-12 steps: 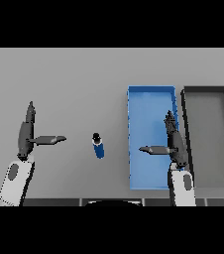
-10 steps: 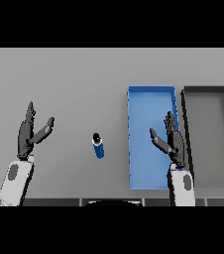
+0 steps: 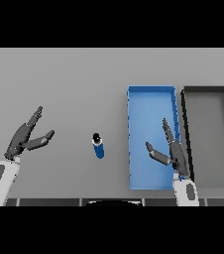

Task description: Pick up the blue pipe and place it into the blue bin.

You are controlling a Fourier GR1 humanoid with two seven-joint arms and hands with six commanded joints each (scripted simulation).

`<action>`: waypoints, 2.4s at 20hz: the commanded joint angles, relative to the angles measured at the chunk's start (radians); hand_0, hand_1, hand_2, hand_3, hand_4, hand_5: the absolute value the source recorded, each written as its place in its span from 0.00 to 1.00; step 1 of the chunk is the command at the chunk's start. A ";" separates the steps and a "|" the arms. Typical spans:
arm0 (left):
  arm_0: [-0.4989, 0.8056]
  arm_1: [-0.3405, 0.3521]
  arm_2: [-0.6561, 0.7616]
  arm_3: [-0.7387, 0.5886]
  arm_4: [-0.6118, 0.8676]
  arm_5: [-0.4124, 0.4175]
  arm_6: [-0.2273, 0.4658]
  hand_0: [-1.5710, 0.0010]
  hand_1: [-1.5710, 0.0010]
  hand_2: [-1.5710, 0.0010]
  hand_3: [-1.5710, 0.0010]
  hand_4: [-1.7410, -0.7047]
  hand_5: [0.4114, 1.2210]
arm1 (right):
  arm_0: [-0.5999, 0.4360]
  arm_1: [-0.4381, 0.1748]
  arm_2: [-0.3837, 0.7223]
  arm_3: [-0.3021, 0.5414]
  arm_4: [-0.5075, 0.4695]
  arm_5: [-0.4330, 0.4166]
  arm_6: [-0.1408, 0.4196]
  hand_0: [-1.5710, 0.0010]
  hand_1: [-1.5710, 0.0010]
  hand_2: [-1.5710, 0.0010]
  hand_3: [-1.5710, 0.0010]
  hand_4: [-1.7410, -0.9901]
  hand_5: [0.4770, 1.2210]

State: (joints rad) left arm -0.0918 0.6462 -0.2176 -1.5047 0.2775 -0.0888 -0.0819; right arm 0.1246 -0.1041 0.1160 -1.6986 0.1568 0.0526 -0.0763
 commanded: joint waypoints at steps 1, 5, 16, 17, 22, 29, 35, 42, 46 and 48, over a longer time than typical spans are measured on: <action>0.012 0.003 -0.007 -0.015 -0.002 -0.007 -0.011 1.00 1.00 1.00 1.00 0.64 0.23 | -0.006 0.000 0.008 -0.004 0.018 -0.008 0.013 1.00 1.00 1.00 1.00 0.72 0.18; 0.028 0.018 -0.028 -0.037 0.012 -0.073 -0.047 1.00 1.00 1.00 1.00 0.63 0.23 | -0.013 0.000 0.009 -0.019 0.028 -0.019 0.034 1.00 1.00 1.00 1.00 0.74 0.16; 0.074 -0.075 -0.246 -0.180 -0.112 -0.136 -0.008 1.00 1.00 1.00 1.00 0.54 0.07 | -0.003 -0.005 0.018 -0.027 0.030 -0.006 0.020 1.00 1.00 1.00 1.00 0.69 0.19; 0.057 -0.099 -0.255 -0.158 -0.127 -0.129 -0.004 1.00 1.00 1.00 1.00 0.54 0.07 | 0.010 -0.001 0.025 -0.044 0.027 -0.002 0.014 1.00 1.00 1.00 1.00 0.69 0.19; 0.007 -0.193 -0.291 -0.073 -0.152 -0.125 0.027 1.00 1.00 1.00 1.00 0.52 0.07 | 0.016 -0.003 0.021 -0.063 0.027 -0.006 0.045 1.00 1.00 1.00 1.00 0.68 0.20; -0.092 -0.315 -0.331 0.088 -0.218 -0.117 0.016 1.00 1.00 1.00 1.00 0.58 0.06 | 0.017 0.000 0.014 -0.054 0.026 -0.014 0.038 1.00 1.00 1.00 1.00 0.72 0.17; -0.132 -0.404 -0.321 0.159 -0.181 -0.127 -0.043 1.00 1.00 0.97 1.00 0.48 0.18 | 0.008 0.001 0.011 -0.039 0.023 -0.010 0.031 1.00 1.00 1.00 1.00 0.72 0.17; -0.124 -0.471 -0.324 0.169 -0.164 -0.109 -0.036 0.43 0.36 0.34 0.36 0.21 0.71 | 0.022 0.003 0.010 -0.056 0.015 -0.009 0.052 1.00 1.00 1.00 1.00 0.73 0.17; -0.114 -0.469 -0.355 0.170 -0.190 -0.096 -0.114 0.18 0.15 0.14 0.19 0.09 0.88 | 0.013 -0.005 0.004 -0.042 0.014 -0.006 0.040 1.00 1.00 1.00 1.00 0.73 0.17; -0.108 -0.470 -0.357 0.153 -0.197 -0.079 -0.118 0.11 0.10 0.09 0.14 0.06 0.92 | 0.013 -0.001 0.003 -0.035 0.009 -0.005 0.039 1.00 1.00 1.00 1.00 0.73 0.17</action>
State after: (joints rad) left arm -0.1995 0.1761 -0.5750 -1.3520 0.0828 -0.1706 -0.2024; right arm 0.1381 -0.1051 0.1190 -1.7334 0.1657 0.0476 -0.0366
